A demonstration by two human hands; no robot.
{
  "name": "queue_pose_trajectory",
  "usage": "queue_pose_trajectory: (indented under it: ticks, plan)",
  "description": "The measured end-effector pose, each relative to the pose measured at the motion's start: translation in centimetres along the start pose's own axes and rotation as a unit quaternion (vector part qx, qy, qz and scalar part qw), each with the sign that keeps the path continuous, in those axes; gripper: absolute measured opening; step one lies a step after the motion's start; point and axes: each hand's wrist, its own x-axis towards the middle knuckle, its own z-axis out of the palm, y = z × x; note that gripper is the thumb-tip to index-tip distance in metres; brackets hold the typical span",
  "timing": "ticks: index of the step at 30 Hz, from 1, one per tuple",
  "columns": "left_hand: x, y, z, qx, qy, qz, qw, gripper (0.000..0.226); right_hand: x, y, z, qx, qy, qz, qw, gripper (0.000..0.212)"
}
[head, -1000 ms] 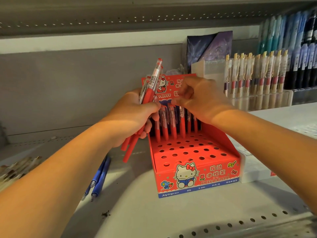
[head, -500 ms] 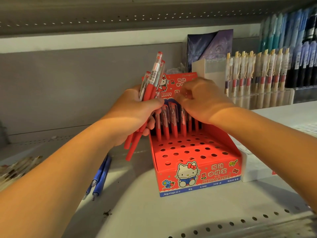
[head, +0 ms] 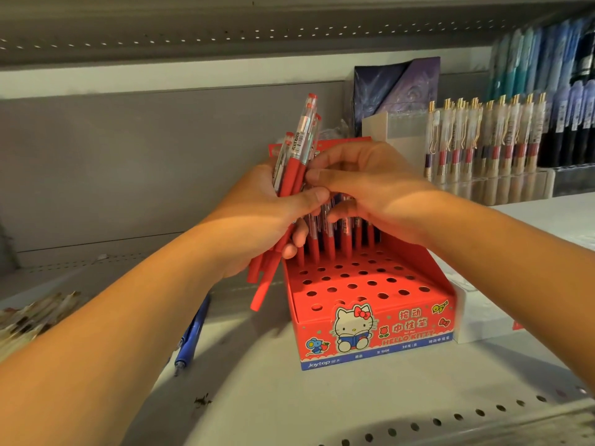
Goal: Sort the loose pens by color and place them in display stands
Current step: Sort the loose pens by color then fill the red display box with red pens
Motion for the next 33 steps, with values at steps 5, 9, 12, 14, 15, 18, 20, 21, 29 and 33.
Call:
queue_pose_trajectory:
  ticks: [5,9,12,14,15,18,20,21,29,33]
  plan:
    - [0.0,-0.1,0.2,0.003,-0.005,0.017,1.0,0.01,0.0,0.0,-0.4,0.021,-0.05,0.061,0.997,0.005]
    - [0.1,0.1,0.2,-0.017,0.013,-0.004,1.0,0.008,0.1,0.0,-0.1,0.002,-0.024,0.035,0.999,0.011]
    - [0.3,0.1,0.1,-0.043,0.035,-0.036,0.998,0.007,0.3,-0.1,0.2,0.07,0.026,0.017,0.997,0.011]
    - [0.4,-0.2,0.0,-0.046,0.044,-0.044,0.997,0.004,0.4,-0.2,0.1,0.115,0.063,0.027,0.991,0.01]
    - [0.4,-0.3,-0.1,-0.04,0.048,-0.047,0.997,0.006,0.5,-0.3,0.0,0.125,0.081,0.031,0.988,0.011]
    - [0.5,-0.5,-0.2,-0.023,0.05,-0.055,0.997,0.007,0.6,-0.7,-0.7,0.106,0.121,0.022,0.987,0.012]
    - [0.5,-0.5,-0.3,-0.017,0.051,-0.058,0.997,0.01,0.7,-1.0,-1.1,0.078,0.145,0.005,0.986,0.009]
    - [0.6,-0.5,-0.3,-0.011,0.054,-0.058,0.997,0.012,0.8,-1.1,-1.3,0.057,0.159,-0.006,0.986,0.008]
    - [0.7,-0.6,-0.5,0.067,0.065,-0.045,0.995,0.011,1.2,-1.2,-3.3,-0.194,0.191,-0.057,0.961,0.011]
    - [0.6,-0.4,-0.2,0.053,0.053,-0.034,0.997,0.003,1.6,-0.1,-3.5,-0.34,0.18,-0.075,0.92,0.011]
